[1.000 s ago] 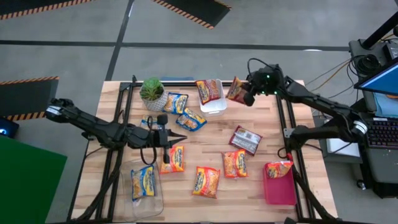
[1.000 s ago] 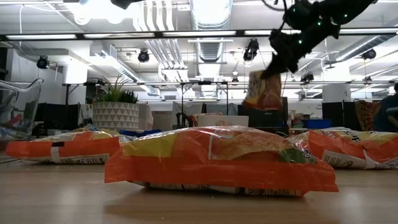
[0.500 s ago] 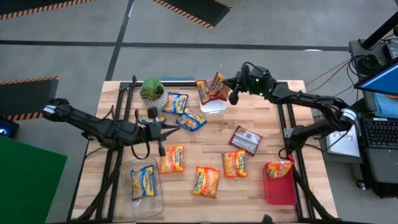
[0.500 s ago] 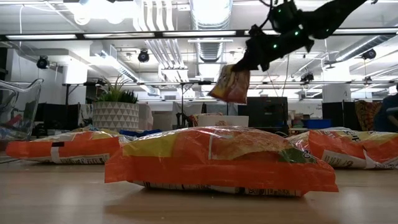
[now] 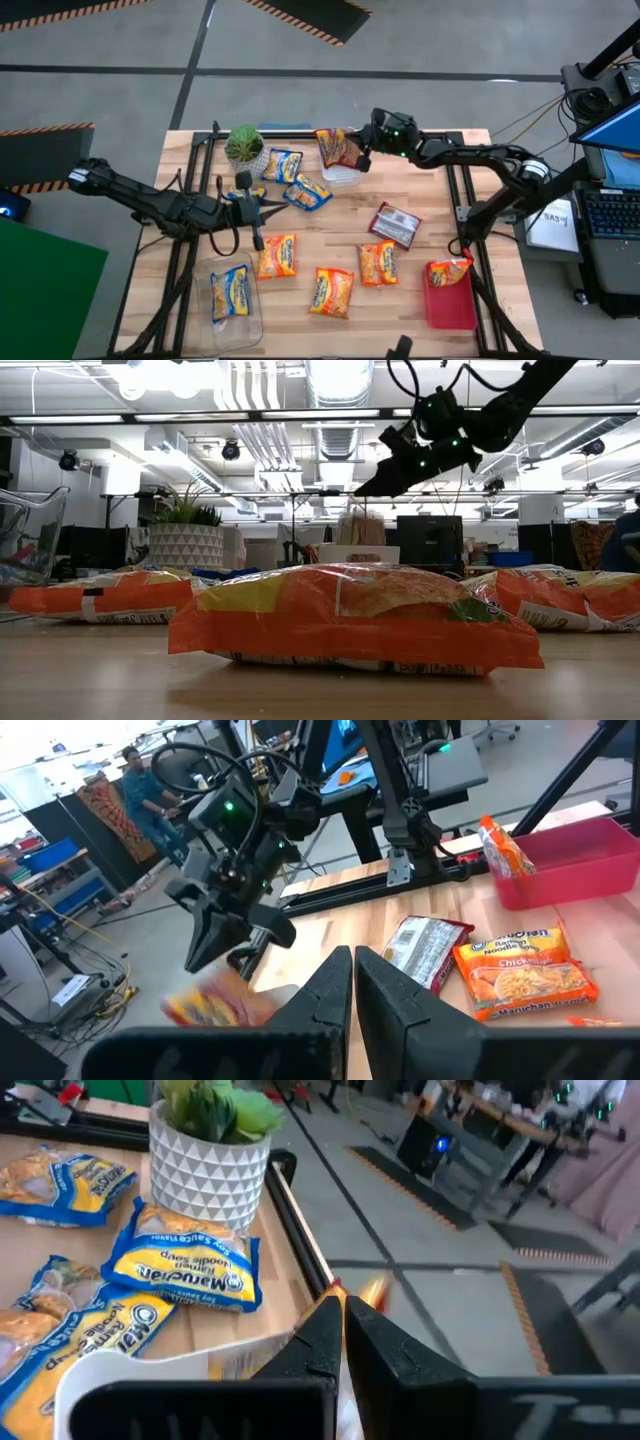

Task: Sort Maruchan noodles
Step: Put the top red noodle pack into the white bin, then put the right blue noodle pack into the transparent bin

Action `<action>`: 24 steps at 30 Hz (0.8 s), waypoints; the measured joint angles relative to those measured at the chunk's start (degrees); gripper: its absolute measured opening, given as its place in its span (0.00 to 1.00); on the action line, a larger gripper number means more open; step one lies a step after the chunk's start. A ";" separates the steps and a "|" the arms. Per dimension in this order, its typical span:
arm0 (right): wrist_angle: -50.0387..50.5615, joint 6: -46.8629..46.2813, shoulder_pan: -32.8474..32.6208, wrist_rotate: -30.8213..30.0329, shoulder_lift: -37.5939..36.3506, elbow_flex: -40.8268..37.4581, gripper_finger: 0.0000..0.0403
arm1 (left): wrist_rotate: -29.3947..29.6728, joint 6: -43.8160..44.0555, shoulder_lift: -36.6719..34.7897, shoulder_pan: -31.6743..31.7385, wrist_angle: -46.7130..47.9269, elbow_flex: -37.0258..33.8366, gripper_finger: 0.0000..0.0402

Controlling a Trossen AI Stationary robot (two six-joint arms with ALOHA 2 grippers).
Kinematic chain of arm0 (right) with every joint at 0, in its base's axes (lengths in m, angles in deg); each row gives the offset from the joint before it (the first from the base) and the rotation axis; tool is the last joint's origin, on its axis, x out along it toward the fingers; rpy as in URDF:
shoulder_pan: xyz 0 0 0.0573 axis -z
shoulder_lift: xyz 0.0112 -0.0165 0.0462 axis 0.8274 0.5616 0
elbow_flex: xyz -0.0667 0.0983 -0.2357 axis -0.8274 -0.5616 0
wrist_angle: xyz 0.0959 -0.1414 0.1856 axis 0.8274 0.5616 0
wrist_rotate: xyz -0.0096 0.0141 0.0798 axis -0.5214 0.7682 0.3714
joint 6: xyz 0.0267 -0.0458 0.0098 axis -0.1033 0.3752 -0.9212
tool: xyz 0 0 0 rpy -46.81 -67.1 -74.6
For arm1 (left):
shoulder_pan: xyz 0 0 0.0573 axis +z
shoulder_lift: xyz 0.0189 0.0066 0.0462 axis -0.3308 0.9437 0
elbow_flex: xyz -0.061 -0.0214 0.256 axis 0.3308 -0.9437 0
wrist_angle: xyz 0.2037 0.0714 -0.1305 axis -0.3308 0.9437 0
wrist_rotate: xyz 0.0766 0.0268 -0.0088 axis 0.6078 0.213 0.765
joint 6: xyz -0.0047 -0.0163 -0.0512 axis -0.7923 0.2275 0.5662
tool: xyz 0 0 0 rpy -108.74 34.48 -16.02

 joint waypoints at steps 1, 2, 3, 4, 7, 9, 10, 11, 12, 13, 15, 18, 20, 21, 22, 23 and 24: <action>-0.61 0.52 -0.30 0.00 0.73 0.28 0.02 | 0.00 -0.27 0.00 0.00 -0.03 0.00 0.00; -0.72 1.03 -0.55 0.00 1.44 0.78 0.02 | 0.00 -0.64 0.00 0.00 -0.06 0.00 0.00; -0.63 1.58 -0.79 0.00 2.20 1.26 0.02 | 0.00 -0.91 0.00 0.00 -0.06 0.00 0.00; -0.59 1.96 -1.11 0.00 2.99 1.80 0.02 | 0.00 -1.05 0.00 0.00 -0.05 0.00 0.00; -0.41 2.23 -1.66 -0.46 5.28 3.53 0.02 | 0.00 -1.09 0.00 0.00 -0.07 0.00 0.00; 0.20 1.65 -1.72 -0.46 6.28 4.72 0.02 | 0.00 -1.09 0.00 0.00 -0.07 0.00 0.00; 0.32 0.71 -1.69 -0.46 6.57 5.34 0.02 | 0.00 -1.09 0.00 0.00 -0.04 -0.02 0.00; 0.37 -0.04 -1.65 -0.48 6.63 5.95 0.02 | 0.00 -1.09 0.00 0.00 -0.02 -0.02 0.00; 0.63 -0.58 -1.65 -0.55 6.54 6.55 0.02 | 0.00 -1.09 0.00 0.00 0.08 -0.02 0.00; 1.05 -0.60 -1.65 -0.60 6.29 7.25 0.02 | 0.00 -1.09 0.00 0.00 0.34 -0.02 0.00; 2.60 -1.37 -1.85 -0.66 5.17 8.49 0.02 | -0.01 -1.07 0.00 0.00 1.04 -0.02 0.00; 6.71 -6.26 -2.67 -0.51 2.44 10.71 0.02 | -0.02 -0.85 0.02 0.00 1.94 -0.04 0.00; 10.78 -9.42 -3.66 -0.50 0.42 12.18 0.02 | -0.02 -0.85 0.02 0.00 2.08 -0.22 0.00; 13.16 -10.94 -4.35 -0.50 -0.59 12.66 0.02 | -0.02 -0.81 0.02 0.00 2.06 -0.32 0.00; 15.68 -12.29 -5.19 -0.48 -1.59 13.03 0.02 | -0.03 -0.69 0.02 0.00 2.05 -0.42 0.00; 17.72 -13.59 -6.19 -0.46 -2.50 13.25 0.02 | -0.03 -0.66 0.02 0.00 2.04 -0.52 0.00; 19.60 -14.92 -7.36 -0.46 -3.37 13.28 0.02 | -0.03 -0.63 0.02 0.00 2.05 -0.62 0.00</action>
